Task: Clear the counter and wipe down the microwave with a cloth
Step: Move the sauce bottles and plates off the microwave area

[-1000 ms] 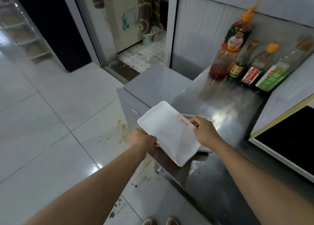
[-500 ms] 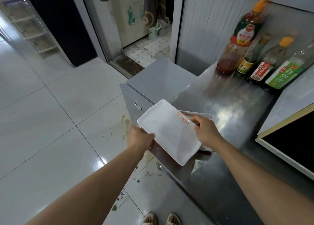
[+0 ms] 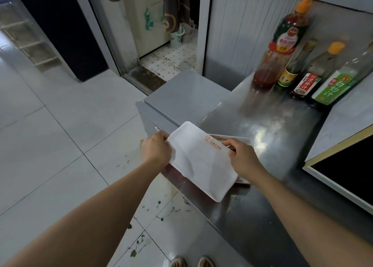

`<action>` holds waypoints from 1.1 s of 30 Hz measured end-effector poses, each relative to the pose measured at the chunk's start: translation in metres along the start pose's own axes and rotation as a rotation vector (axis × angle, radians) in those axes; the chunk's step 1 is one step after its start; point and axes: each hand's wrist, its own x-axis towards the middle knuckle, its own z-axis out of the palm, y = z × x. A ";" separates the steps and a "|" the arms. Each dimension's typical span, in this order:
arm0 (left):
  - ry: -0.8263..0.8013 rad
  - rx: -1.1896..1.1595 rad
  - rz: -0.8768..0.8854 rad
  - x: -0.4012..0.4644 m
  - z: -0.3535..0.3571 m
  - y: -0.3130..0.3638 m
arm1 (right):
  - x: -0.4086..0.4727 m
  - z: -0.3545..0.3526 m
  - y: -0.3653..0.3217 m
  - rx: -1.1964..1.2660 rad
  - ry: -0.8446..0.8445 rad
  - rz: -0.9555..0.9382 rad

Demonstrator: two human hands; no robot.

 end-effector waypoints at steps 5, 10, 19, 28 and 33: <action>0.009 -0.005 -0.002 0.001 0.001 -0.003 | -0.018 -0.002 0.003 0.005 0.155 0.048; 0.007 0.004 -0.014 -0.001 0.001 -0.003 | -0.048 0.005 0.004 0.035 0.260 0.229; -0.006 0.015 -0.023 -0.008 0.003 -0.001 | -0.051 0.004 0.000 0.098 0.259 0.268; -0.071 0.045 -0.021 -0.023 0.025 0.010 | -0.015 -0.024 0.024 0.009 0.295 0.262; -0.049 0.068 -0.040 -0.029 0.036 0.010 | -0.003 -0.023 0.036 -0.054 0.256 0.212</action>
